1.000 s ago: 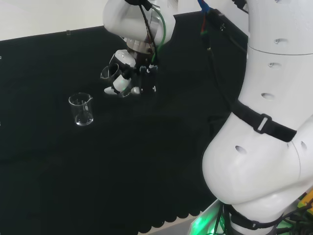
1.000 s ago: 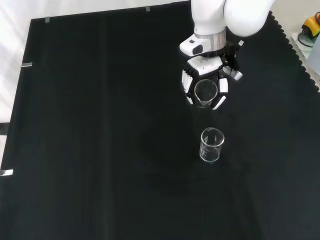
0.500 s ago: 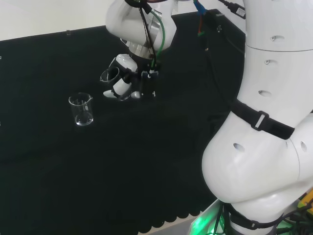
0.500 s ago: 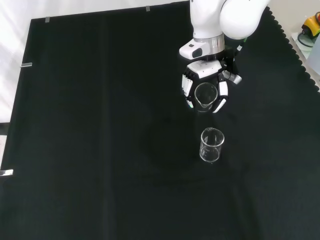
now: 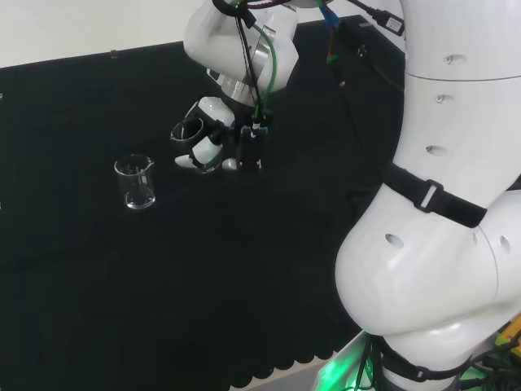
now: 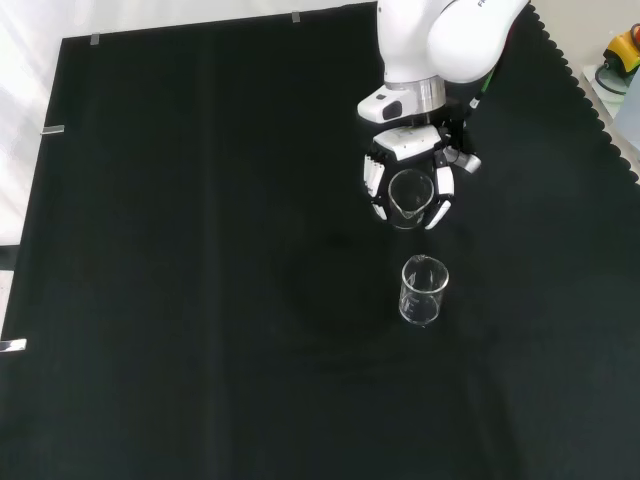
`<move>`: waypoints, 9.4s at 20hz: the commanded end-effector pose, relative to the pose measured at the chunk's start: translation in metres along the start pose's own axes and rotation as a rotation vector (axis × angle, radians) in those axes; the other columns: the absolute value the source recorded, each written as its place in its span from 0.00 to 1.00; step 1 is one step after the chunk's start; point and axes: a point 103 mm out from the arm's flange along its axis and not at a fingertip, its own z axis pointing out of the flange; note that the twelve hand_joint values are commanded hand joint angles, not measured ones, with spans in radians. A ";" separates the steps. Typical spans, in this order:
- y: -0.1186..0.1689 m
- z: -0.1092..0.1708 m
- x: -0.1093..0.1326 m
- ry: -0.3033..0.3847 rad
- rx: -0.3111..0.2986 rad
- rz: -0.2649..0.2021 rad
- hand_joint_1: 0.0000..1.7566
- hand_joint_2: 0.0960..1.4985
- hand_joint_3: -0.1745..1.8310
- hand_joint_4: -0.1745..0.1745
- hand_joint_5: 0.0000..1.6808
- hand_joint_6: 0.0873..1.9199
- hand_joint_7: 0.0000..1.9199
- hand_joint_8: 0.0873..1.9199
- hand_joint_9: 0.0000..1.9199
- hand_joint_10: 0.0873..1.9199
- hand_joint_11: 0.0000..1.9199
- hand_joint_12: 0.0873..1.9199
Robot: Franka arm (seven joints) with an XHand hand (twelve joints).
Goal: Place the beaker back on the table.
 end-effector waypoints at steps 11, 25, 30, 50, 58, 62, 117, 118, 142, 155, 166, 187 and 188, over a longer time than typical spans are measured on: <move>0.005 0.013 -0.007 0.037 -0.008 0.001 0.75 0.28 0.58 0.00 0.72 0.45 0.67 0.42 0.87 0.33 0.73 0.34; 0.011 0.022 -0.018 0.093 0.001 0.008 0.75 0.28 0.58 0.00 0.72 0.44 0.67 0.42 0.87 0.33 0.73 0.34; 0.012 0.026 -0.025 0.117 -0.007 0.014 0.75 0.28 0.58 0.00 0.72 0.44 0.67 0.42 0.87 0.33 0.73 0.34; 0.018 0.036 -0.025 0.171 -0.052 0.005 0.75 0.30 0.56 0.00 0.72 0.44 0.67 0.42 0.86 0.31 0.73 0.34; 0.020 0.043 -0.024 0.163 -0.052 0.008 0.75 0.30 0.56 0.00 0.72 0.44 0.67 0.42 0.86 0.30 0.73 0.34; 0.016 0.038 -0.034 0.173 -0.061 0.007 0.75 0.30 0.56 0.00 0.72 0.44 0.67 0.42 0.86 0.30 0.73 0.34; 0.007 0.051 -0.038 0.192 0.004 -0.052 0.64 0.14 0.61 0.39 0.40 0.48 0.54 0.34 0.55 0.27 0.24 0.66; 0.006 0.050 -0.039 0.191 0.005 -0.054 0.63 0.14 0.61 0.39 0.40 0.48 0.54 0.34 0.54 0.27 0.23 0.66; 0.012 0.053 -0.024 0.138 0.028 -0.042 0.60 0.14 0.59 0.28 0.28 0.45 0.43 0.35 0.46 0.30 0.16 0.68; -0.009 0.021 -0.041 0.159 0.003 -0.029 0.55 0.14 0.57 0.25 0.23 0.38 0.36 0.35 0.37 0.33 0.11 0.69; -0.015 0.014 -0.038 0.138 -0.012 -0.009 0.54 0.14 0.57 0.25 0.23 0.37 0.35 0.35 0.36 0.33 0.10 0.69; -0.052 -0.027 -0.042 0.086 -0.029 0.012 0.54 0.15 0.56 0.25 0.24 0.36 0.35 0.35 0.36 0.33 0.10 0.69; -0.055 -0.030 -0.042 0.090 -0.032 0.018 0.54 0.15 0.56 0.25 0.24 0.36 0.35 0.35 0.36 0.33 0.10 0.69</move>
